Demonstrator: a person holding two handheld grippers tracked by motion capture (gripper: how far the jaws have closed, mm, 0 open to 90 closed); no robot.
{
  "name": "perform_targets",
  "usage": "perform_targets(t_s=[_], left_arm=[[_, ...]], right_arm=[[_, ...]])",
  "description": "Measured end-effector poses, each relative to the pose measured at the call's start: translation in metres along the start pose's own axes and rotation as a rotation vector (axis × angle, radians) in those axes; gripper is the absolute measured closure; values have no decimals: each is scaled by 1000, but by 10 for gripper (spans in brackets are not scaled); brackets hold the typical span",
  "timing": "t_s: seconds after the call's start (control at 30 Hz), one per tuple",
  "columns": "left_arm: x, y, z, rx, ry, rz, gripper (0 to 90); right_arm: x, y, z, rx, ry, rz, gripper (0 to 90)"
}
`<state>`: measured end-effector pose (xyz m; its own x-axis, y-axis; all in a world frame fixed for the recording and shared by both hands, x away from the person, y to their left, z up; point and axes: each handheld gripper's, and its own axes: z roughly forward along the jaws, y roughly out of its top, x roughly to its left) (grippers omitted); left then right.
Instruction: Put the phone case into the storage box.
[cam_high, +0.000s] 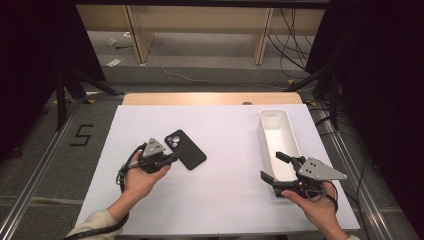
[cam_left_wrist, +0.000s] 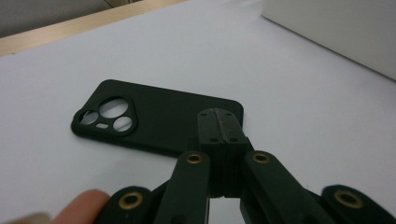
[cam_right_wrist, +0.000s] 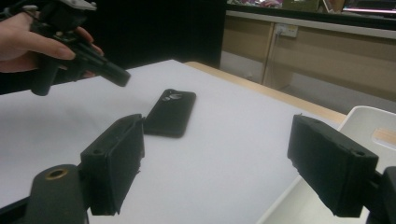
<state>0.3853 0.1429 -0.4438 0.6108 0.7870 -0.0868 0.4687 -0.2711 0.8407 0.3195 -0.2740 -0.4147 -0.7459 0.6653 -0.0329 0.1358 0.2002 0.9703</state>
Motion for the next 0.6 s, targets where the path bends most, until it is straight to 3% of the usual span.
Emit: perform_targets(t_s=[0.37,0.6], left_arm=[[-2,22,57,76,13,-6,897],[-1,28,82,107,44,-6,897]], right_arm=[[2,-3,-5,7,-7,9,204],[2,-4,-8,5,-16,11,204]])
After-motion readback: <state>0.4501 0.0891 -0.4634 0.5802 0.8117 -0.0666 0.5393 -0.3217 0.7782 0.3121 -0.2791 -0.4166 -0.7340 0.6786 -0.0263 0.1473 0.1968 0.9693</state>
